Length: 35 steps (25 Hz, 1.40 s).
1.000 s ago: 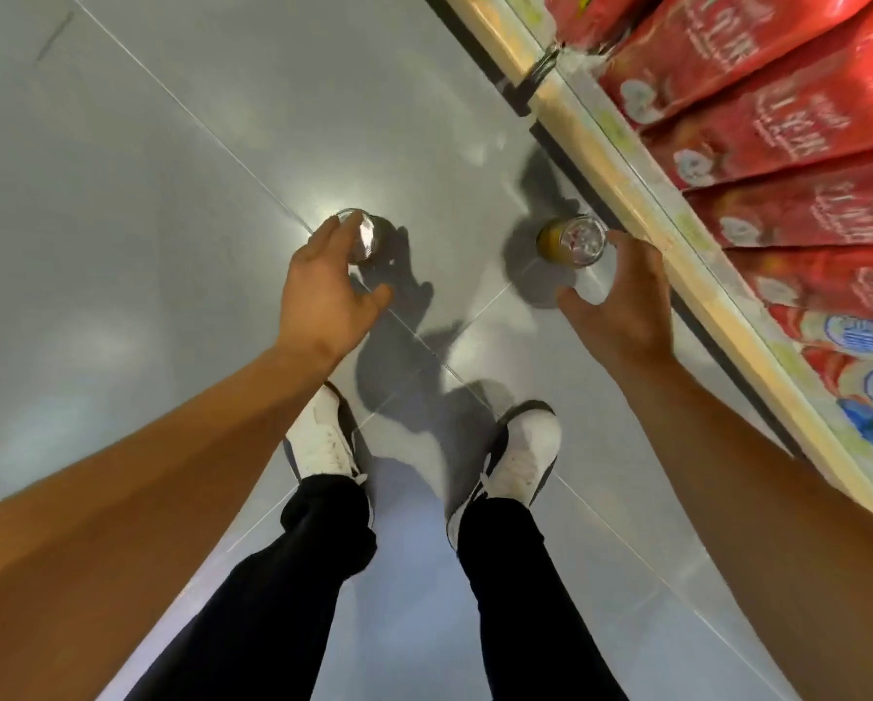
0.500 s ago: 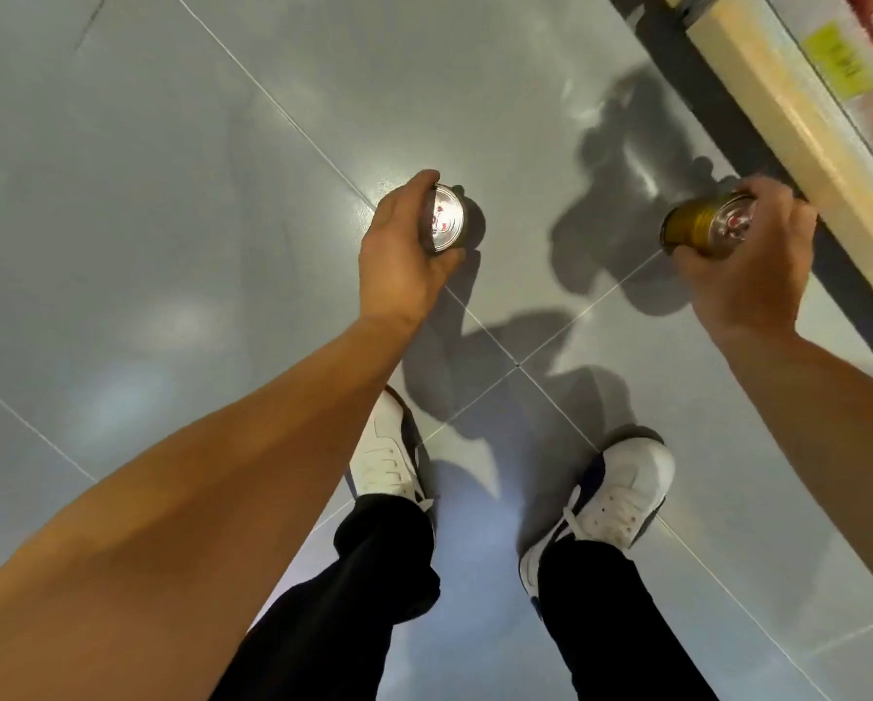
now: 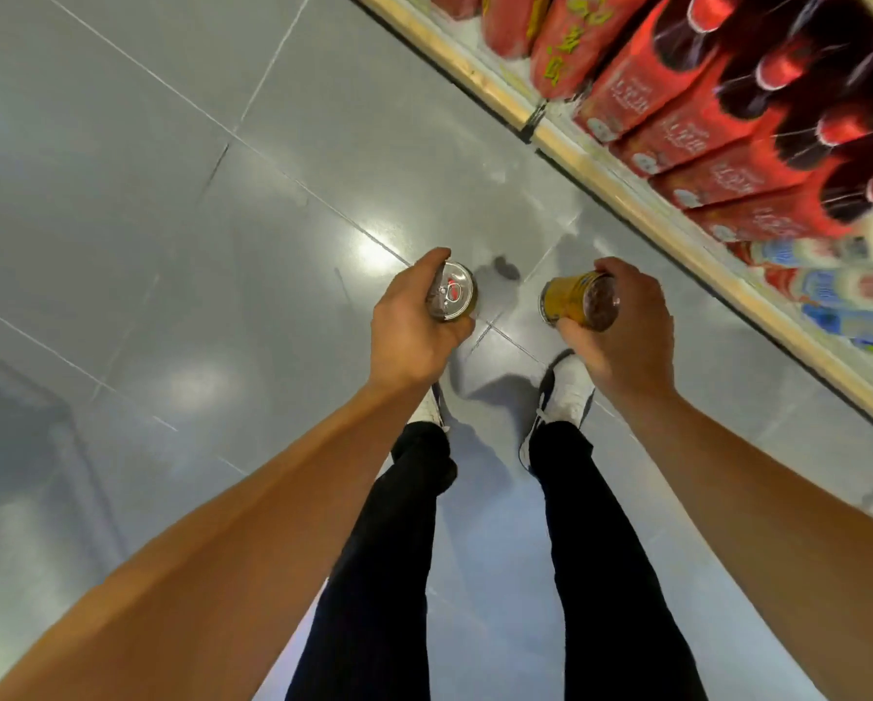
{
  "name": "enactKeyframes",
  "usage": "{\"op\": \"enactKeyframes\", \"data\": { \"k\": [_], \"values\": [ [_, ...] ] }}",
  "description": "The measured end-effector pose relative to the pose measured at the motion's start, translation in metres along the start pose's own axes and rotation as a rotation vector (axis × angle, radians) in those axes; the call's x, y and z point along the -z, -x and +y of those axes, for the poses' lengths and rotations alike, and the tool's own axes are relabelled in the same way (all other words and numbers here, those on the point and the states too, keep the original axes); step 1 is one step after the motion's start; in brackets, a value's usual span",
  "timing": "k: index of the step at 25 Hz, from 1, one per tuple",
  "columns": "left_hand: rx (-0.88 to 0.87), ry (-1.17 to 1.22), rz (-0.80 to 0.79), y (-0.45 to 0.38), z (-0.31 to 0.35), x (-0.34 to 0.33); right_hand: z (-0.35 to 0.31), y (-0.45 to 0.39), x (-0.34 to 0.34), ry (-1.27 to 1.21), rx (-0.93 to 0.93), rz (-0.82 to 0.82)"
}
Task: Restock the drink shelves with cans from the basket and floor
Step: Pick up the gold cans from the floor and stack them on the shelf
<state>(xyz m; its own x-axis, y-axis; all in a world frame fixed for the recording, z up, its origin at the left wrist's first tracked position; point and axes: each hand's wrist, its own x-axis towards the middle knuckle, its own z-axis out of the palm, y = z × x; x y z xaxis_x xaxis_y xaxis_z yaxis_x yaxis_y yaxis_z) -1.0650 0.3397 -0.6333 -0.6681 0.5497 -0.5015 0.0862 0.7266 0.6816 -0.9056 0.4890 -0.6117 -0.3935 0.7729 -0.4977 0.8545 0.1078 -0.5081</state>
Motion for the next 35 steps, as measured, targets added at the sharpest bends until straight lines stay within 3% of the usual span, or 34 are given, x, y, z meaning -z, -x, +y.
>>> {"op": "enactKeyframes", "data": {
  "k": [5,10,17,25,35],
  "values": [
    [-0.141,-0.059,-0.135,0.096,0.112,0.089,-0.062,0.127,0.114,-0.092,-0.102,0.12],
    [-0.254,-0.09,-0.285,0.195,0.215,0.131,-0.076,0.233,0.214,-0.162,-0.132,0.179],
    [-0.347,-0.097,-0.375,0.321,0.303,0.115,-0.025,0.365,0.314,-0.198,-0.139,0.316],
    [-0.577,0.09,-0.378,0.447,0.395,0.095,0.029,0.489,0.434,-0.262,-0.002,0.532],
    [-0.876,0.211,-0.31,0.525,0.54,0.101,0.019,0.542,0.569,-0.371,0.166,0.735]
  ]
}}
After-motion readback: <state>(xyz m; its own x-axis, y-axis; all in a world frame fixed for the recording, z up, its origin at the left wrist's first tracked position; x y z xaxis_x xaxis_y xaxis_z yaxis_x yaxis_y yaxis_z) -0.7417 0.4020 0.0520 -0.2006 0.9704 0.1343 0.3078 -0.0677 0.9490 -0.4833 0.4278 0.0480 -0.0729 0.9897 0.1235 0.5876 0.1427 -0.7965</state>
